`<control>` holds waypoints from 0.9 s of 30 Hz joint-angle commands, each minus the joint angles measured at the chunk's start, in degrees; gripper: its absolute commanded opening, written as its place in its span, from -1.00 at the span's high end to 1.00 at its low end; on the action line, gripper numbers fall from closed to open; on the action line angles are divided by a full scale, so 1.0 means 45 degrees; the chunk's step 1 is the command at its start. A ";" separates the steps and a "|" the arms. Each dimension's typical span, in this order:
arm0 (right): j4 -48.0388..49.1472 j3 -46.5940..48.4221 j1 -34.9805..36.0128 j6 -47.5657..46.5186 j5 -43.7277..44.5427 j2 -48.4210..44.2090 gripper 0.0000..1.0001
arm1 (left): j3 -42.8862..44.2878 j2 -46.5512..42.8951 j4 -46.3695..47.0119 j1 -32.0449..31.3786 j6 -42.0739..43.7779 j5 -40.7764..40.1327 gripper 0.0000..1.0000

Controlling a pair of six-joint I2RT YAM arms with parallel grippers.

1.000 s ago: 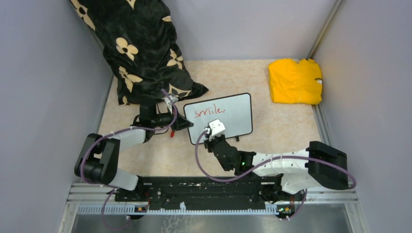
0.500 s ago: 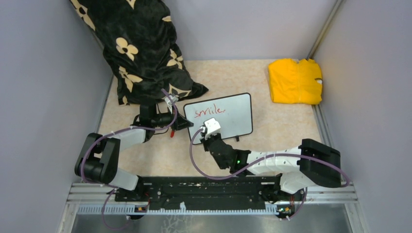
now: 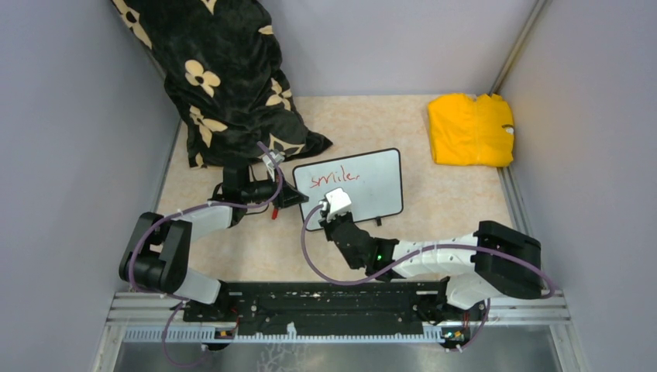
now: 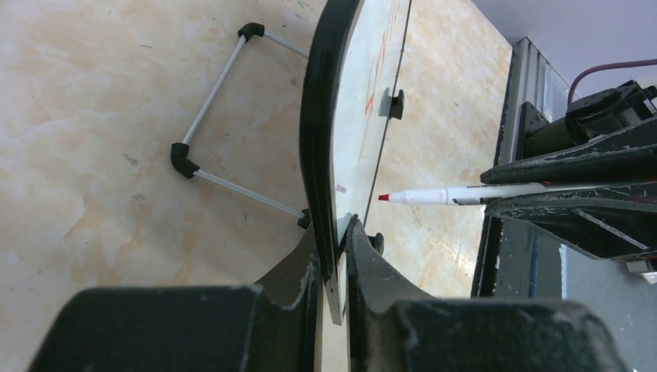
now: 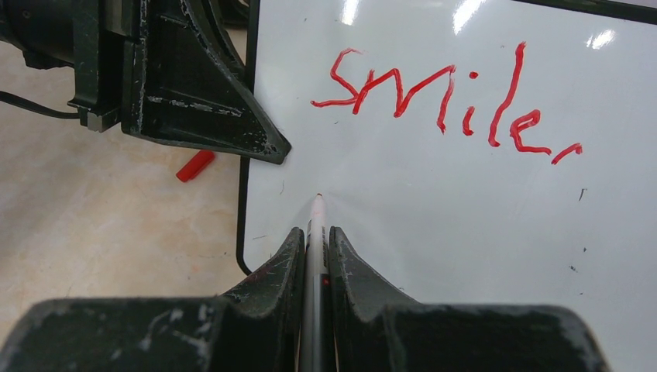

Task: Write a sentence on the whiteboard

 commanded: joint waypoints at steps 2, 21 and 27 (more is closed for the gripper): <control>0.0320 0.0716 -0.0170 0.0032 0.0129 0.0177 1.00 | -0.0120 0.0542 -0.1126 -0.0036 0.1486 -0.1764 1.00; 0.0048 0.0864 -0.0342 0.0017 0.0236 0.0608 1.00 | -0.0116 0.0537 -0.1128 -0.0036 0.1506 -0.1740 1.00; 0.0050 0.0949 -0.0388 0.0027 0.0158 0.0726 1.00 | -0.0117 0.0539 -0.1132 -0.0041 0.1506 -0.1725 1.00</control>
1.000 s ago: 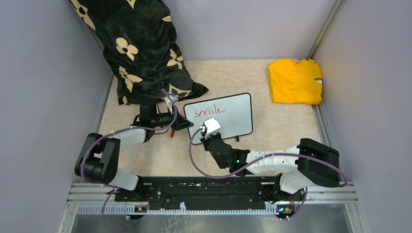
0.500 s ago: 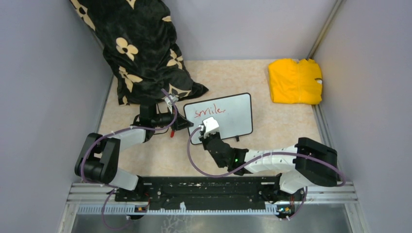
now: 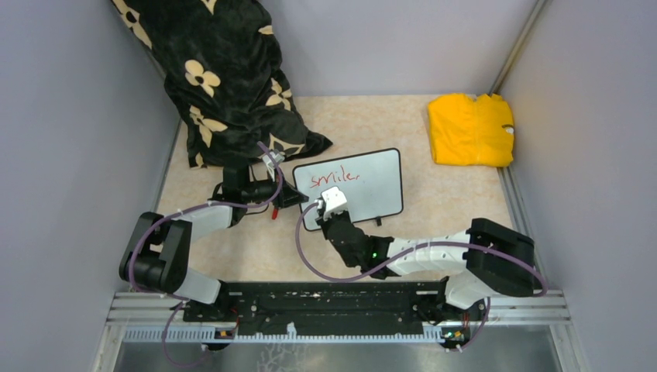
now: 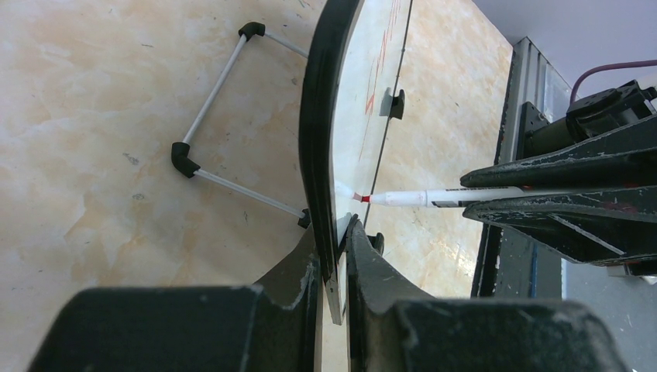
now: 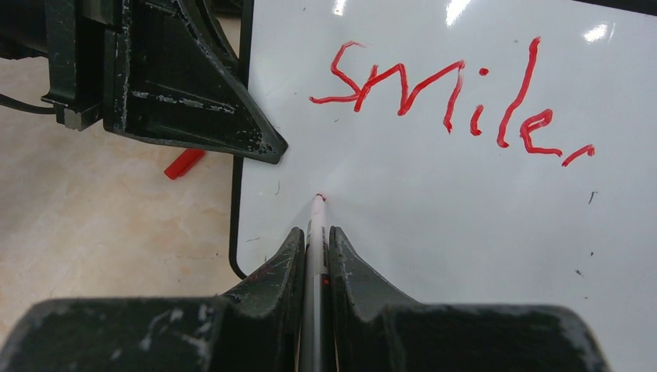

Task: Write a sentence on the whiteboard

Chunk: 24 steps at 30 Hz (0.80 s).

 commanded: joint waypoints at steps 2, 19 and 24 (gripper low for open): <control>0.0320 0.0620 -0.0240 0.0014 0.0091 0.0215 1.00 | -0.0141 0.0510 -0.1098 -0.0041 0.1501 -0.1719 1.00; -0.0362 0.0895 -0.0280 0.0121 -0.0752 0.0553 1.00 | -0.0125 0.0509 -0.1103 -0.0041 0.1534 -0.1698 1.00; -0.0745 0.0757 -0.0260 0.0338 -0.0767 0.0447 1.00 | -0.0110 0.0489 -0.1106 -0.0041 0.1539 -0.1695 1.00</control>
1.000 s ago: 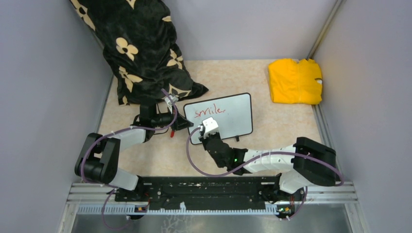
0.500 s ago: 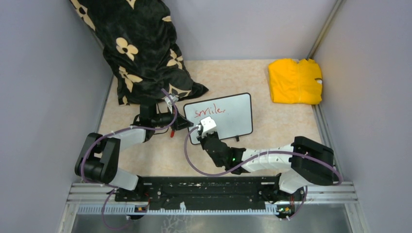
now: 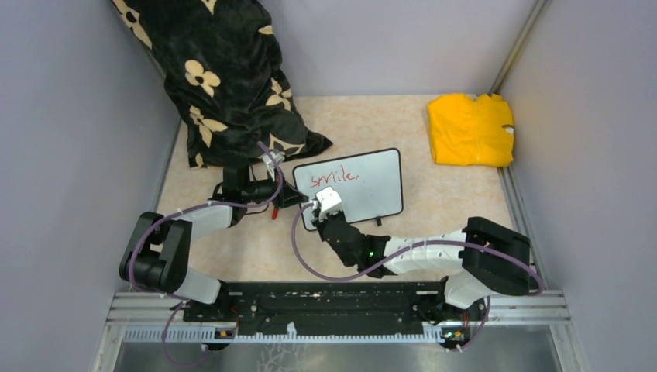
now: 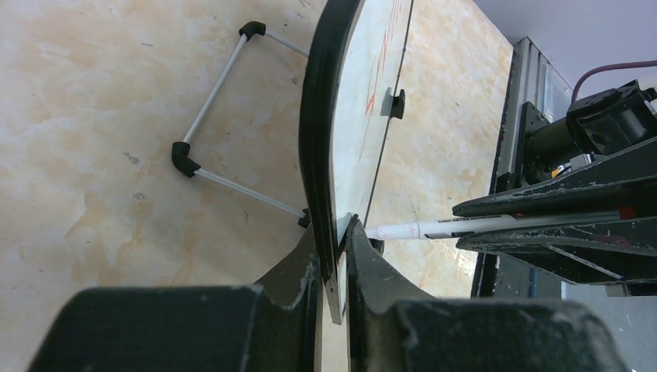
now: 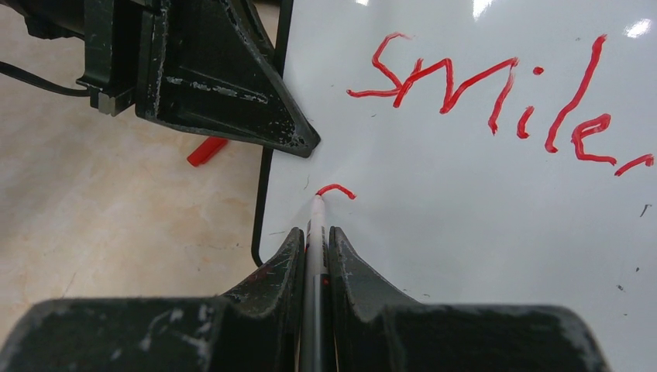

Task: Write a sentence on the whiteboard

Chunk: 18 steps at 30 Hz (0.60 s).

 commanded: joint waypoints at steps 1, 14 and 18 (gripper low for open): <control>-0.0484 0.0323 -0.0257 0.0269 0.0068 0.0047 1.00 | -0.0175 0.0469 -0.1020 -0.0041 0.1540 -0.1693 1.00; -0.0609 -0.0328 -0.0255 0.0583 0.0980 -0.0587 1.00 | -0.0161 0.0483 -0.1025 -0.0041 0.1558 -0.1662 1.00; -0.0679 -0.0501 -0.0270 0.0698 0.0994 -0.0727 1.00 | -0.0146 0.0488 -0.1030 -0.0041 0.1560 -0.1635 1.00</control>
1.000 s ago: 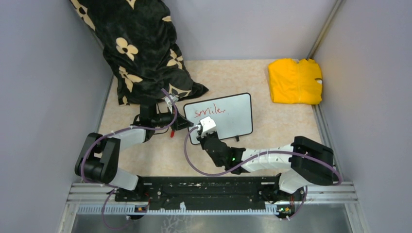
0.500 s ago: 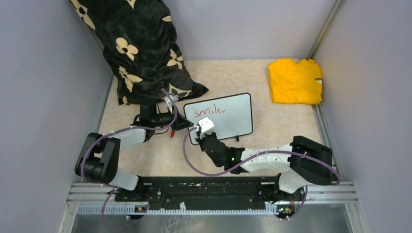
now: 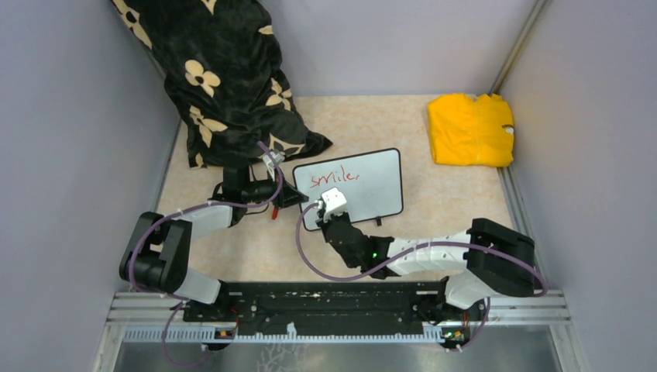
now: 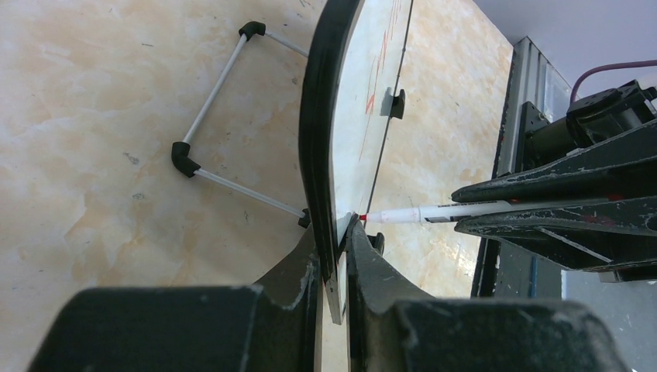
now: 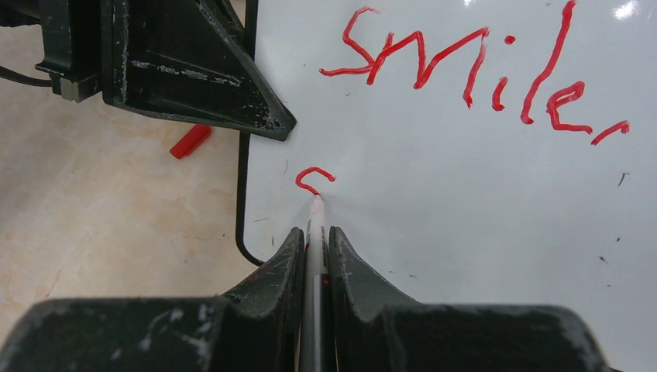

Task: Write a sentence on the whiteboard

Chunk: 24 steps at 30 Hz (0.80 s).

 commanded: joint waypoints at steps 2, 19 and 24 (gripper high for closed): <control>-0.0292 -0.0326 -0.0263 0.0285 0.0616 -0.0467 1.00 | -0.0155 0.0487 -0.1030 -0.0031 0.1550 -0.1641 1.00; 0.0248 -0.0451 -0.0248 0.0245 -0.0907 -0.0413 1.00 | -0.0130 0.0529 -0.1059 -0.0041 0.1589 -0.1560 1.00; 0.0438 -0.0319 -0.0256 0.0170 -0.1181 -0.0312 1.00 | -0.0127 0.0566 -0.1069 -0.0038 0.1585 -0.1550 1.00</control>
